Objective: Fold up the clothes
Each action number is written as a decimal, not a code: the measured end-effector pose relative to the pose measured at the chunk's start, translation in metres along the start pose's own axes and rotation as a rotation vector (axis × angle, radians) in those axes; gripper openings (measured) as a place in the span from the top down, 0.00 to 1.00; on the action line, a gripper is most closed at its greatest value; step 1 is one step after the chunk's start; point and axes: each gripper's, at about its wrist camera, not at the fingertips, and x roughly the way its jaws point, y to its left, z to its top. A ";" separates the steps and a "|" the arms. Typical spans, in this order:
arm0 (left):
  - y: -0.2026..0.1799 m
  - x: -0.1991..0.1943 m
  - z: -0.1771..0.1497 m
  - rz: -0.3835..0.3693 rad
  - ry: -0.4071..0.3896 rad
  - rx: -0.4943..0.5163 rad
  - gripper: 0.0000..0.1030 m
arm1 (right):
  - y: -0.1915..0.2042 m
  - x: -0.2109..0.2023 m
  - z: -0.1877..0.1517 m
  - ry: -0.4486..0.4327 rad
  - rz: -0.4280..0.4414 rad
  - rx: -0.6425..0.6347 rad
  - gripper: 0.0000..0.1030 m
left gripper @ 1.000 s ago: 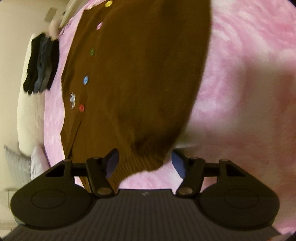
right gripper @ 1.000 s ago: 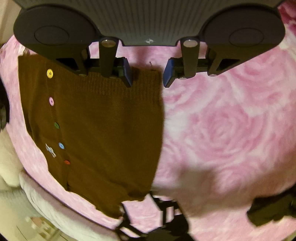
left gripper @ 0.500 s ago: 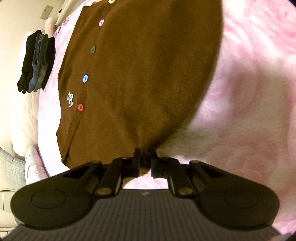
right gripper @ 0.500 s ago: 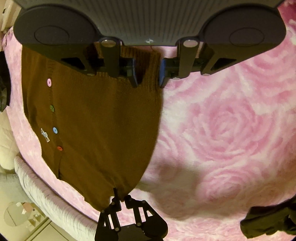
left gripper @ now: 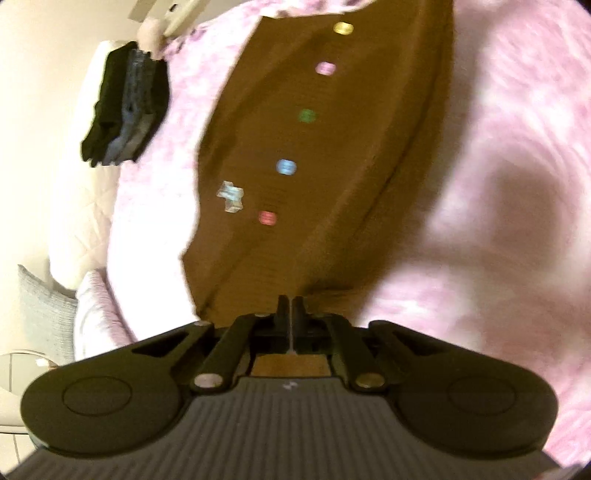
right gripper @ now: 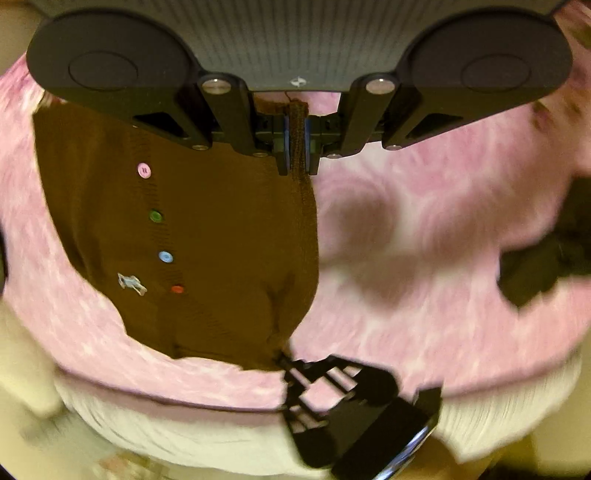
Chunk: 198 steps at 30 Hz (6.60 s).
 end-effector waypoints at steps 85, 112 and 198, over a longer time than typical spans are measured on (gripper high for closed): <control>0.248 0.297 0.155 -0.476 0.094 -0.117 0.90 | -0.434 0.056 -0.073 0.023 0.273 0.796 0.93; 0.151 0.089 0.042 -0.179 0.380 -1.390 0.36 | -0.400 0.069 0.033 0.064 0.176 0.426 0.67; 0.121 0.192 0.158 -0.182 0.307 -1.814 0.07 | -0.393 0.271 0.277 -0.060 0.355 -0.195 0.59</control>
